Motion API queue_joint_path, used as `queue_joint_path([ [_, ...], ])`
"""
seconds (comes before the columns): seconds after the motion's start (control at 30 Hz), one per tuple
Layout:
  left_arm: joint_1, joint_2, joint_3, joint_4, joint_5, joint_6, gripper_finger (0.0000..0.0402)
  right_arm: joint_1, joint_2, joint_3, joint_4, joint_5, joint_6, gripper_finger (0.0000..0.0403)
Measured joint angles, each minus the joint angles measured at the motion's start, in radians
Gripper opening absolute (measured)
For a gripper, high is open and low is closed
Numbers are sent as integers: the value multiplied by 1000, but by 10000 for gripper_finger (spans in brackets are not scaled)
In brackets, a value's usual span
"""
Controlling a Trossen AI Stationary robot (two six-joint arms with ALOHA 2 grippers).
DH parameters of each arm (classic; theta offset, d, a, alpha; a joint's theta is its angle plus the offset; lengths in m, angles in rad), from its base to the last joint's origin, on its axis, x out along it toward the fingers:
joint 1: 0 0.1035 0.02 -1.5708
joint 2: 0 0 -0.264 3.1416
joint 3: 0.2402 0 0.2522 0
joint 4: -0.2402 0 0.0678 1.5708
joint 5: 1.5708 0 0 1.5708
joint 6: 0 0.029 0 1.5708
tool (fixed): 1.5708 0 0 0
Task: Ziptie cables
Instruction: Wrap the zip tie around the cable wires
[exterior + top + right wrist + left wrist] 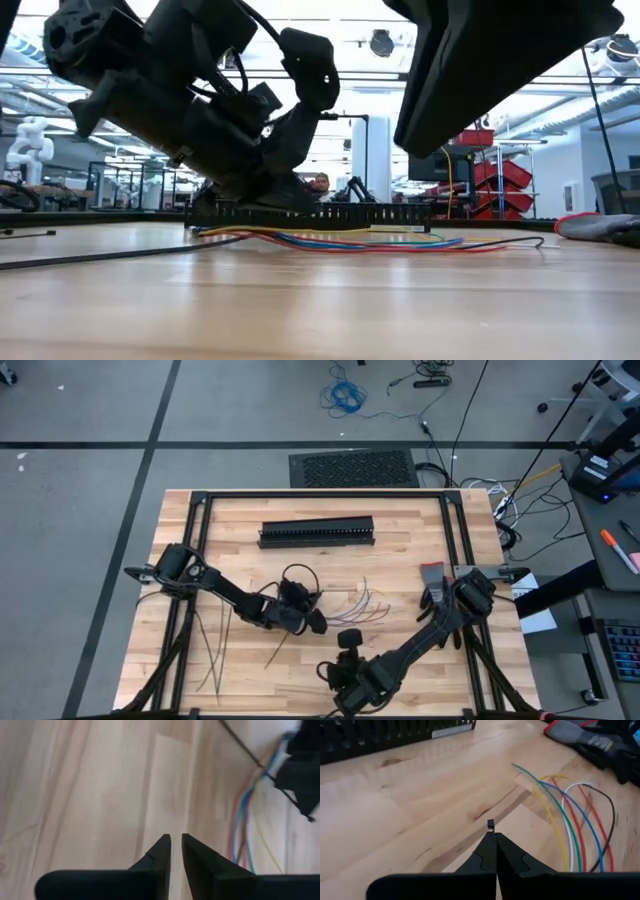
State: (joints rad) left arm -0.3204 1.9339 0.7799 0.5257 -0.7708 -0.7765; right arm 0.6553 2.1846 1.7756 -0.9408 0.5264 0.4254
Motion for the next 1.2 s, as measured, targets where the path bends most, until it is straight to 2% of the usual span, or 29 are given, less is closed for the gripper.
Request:
queue_joint_path([
  [0.1, -3, 0, 0, -6, -19, 0, 0, 16, 0, 0, -21, 83, 59, 53],
  [0.2, -3, 0, 0, -28, -43, 0, 0, 27, 1, -22, 26, 212, 179, 54],
  [0.27, -3, 0, 0, -49, -70, -1, 0, 35, 1, -59, 126, 288, 224, 53],
  [0.37, -3, 0, 0, -83, -99, -1, 0, 40, 1, -139, 392, 332, 133, 52],
  [0.43, 1, -1, 0, -112, -110, -19, 0, 30, 2, -195, 588, 323, 29, 52],
  [0.53, 6, -1, 0, -152, -122, -63, 0, -30, 3, -260, 849, 201, -72, 52],
  [0.63, 6, -1, 0, -161, -138, -90, 0, -94, 16, -294, 1011, 117, -101, 52],
  [0.8, 6, -1, 0, -252, -178, -104, 0, -128, 28, -295, 1033, 69, -128, 52],
  [1.0, 3, -1, 0, -398, -200, -211, 0, -143, 28, -295, 1043, 41, -124, 52],
  [1.2, -18, -1, 0, -407, -203, -239, 0, -136, 28, -295, 990, 19, -134, 52],
])
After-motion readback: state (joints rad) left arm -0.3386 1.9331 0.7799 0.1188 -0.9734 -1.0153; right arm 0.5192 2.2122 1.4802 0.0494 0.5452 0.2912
